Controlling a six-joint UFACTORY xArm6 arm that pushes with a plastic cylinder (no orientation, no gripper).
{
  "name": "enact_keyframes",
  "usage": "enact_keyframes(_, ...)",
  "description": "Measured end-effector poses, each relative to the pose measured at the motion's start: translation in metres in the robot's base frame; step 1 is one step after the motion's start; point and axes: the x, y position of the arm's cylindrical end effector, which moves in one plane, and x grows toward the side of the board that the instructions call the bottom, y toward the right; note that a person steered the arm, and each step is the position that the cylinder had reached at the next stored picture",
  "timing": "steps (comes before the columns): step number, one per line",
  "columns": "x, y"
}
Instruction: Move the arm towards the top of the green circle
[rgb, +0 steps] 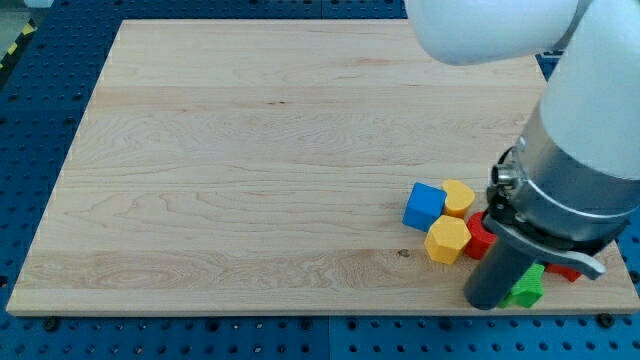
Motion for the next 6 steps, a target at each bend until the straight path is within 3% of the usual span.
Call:
enact_keyframes(2,-0.015,-0.091)
enact_keyframes(4,-0.129,-0.150)
enact_keyframes(5,-0.164,-0.097)
enact_keyframes(6,-0.174,-0.006)
